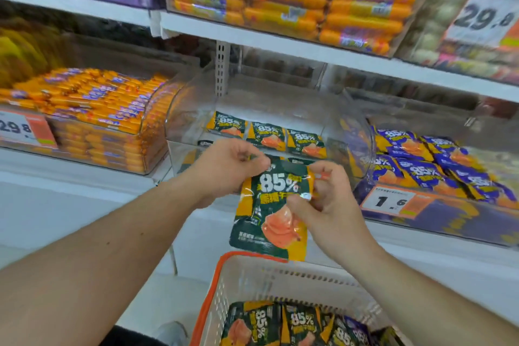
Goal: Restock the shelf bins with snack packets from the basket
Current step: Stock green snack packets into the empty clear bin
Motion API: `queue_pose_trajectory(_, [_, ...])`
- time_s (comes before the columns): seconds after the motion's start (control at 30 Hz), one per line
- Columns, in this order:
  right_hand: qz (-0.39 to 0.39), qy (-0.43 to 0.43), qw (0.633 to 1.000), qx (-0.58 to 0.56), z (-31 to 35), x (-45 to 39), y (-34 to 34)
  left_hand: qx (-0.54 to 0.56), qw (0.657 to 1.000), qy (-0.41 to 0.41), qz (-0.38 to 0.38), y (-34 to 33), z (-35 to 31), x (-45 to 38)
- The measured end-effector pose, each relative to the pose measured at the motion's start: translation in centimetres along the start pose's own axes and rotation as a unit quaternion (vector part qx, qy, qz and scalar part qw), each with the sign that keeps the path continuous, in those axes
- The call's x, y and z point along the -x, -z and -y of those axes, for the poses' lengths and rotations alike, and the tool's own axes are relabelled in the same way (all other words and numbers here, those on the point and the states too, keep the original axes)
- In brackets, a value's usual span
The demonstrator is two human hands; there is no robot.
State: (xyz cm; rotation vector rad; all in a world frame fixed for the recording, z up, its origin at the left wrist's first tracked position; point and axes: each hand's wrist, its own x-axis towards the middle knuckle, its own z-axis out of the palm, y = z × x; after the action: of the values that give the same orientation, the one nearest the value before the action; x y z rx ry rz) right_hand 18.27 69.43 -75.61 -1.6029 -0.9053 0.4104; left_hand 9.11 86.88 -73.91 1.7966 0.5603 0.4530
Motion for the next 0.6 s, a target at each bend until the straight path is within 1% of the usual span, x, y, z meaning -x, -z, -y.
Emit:
queue_pose_trajectory(0.07, [0.015, 0.01, 1.0, -0.006, 1.1, -0.2, -0.4, 0.037, 0.997, -0.021, -0.06, 0.5, -0.7, -0.1])
queue_pose_trajectory(0.13, [0.001, 0.029, 1.0, 0.006, 2.2, -0.9, -0.8, 0.046, 0.99, -0.055, -0.117, 0.9, -1.5, -0.2])
queue_pose_trajectory(0.2, [-0.053, 0.032, 0.998, -0.025, 3.4, -2.6, -0.8, -0.021, 0.975, -0.106, -0.194, 1.6, -1.9, -0.5])
queue_pose_trajectory(0.27, [-0.109, 0.011, 0.992, -0.06, 5.0, -5.2, -0.6, -0.134, 0.95, -0.136, -0.246, 2.5, -1.7, -1.0])
queue_pose_trajectory(0.37, [-0.151, -0.039, 0.986, -0.065, 5.6, -10.0, -0.7, -0.242, 0.932, -0.117, -0.245, 3.5, -0.8, -1.8])
queue_pose_trajectory(0.47, [-0.181, -0.129, 0.974, -0.04, 4.1, -15.1, -2.0, -0.325, 0.914, -0.083, -0.226, 3.9, 0.1, -2.4])
queue_pose_trajectory(0.53, [-0.193, -0.147, 0.969, -0.04, 2.9, -18.3, -3.3, -0.365, 0.903, -0.061, -0.219, 4.1, 0.2, -2.5])
queue_pose_trajectory(0.57, [-0.175, -0.135, 0.975, 0.011, 2.0, -19.7, -3.9, -0.382, 0.897, -0.056, -0.215, 4.1, 0.3, -2.6])
queue_pose_trajectory(0.6, [-0.142, -0.151, 0.976, 0.063, 1.4, -21.1, -4.5, -0.4, 0.891, -0.054, -0.208, 4.0, 0.3, -2.6])
